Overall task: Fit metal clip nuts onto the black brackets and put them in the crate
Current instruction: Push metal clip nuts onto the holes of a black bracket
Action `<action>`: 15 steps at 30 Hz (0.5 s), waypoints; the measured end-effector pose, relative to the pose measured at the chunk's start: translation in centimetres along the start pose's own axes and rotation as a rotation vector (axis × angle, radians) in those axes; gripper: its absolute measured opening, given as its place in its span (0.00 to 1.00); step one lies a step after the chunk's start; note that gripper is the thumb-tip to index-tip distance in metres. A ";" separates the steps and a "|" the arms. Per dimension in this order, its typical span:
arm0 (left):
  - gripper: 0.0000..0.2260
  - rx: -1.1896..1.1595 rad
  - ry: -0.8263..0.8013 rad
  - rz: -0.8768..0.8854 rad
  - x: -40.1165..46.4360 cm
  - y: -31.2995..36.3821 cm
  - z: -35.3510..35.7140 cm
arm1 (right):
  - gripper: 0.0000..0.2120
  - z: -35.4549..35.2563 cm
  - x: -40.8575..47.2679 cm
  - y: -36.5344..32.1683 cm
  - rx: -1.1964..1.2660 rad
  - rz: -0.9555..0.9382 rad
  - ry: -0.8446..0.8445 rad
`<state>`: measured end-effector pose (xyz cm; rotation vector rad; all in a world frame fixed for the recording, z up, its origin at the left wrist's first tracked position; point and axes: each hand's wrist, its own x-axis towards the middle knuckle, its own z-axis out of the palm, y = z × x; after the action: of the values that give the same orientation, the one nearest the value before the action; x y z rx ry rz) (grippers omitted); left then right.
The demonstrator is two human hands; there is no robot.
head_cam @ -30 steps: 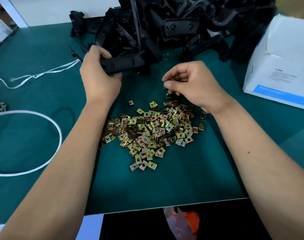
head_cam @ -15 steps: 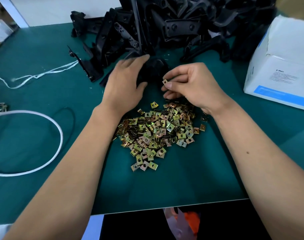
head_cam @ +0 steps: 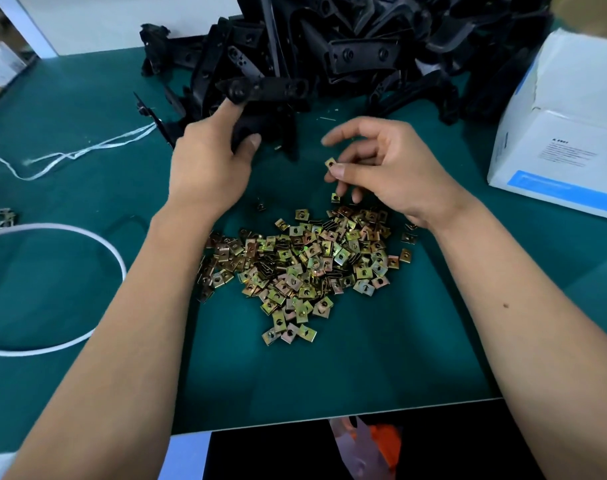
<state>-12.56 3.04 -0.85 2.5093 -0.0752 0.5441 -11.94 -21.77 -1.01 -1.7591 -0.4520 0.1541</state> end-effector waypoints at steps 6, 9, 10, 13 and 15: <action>0.03 -0.134 -0.153 0.058 -0.4 0.1 0.0 | 0.08 0.1 0.1 -0.1 0.059 0.032 0.043; 0.13 -0.029 -0.145 0.069 -0.7 0.3 0.0 | 0.06 0.2 0.1 -0.3 0.133 0.069 0.072; 0.17 0.006 -0.146 0.060 -0.7 0.3 0.0 | 0.06 0.2 0.0 -0.3 0.152 0.079 0.078; 0.31 0.119 -0.141 0.064 -0.7 0.6 0.3 | 0.04 0.3 0.0 -0.5 0.163 0.093 0.078; 0.26 0.185 -0.147 0.118 -0.7 1.1 0.7 | 0.03 0.3 -0.1 -0.6 0.160 0.107 0.076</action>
<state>-13.09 1.74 -1.09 2.7368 -0.2397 0.4301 -12.19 -21.46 -0.53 -1.6258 -0.2832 0.1934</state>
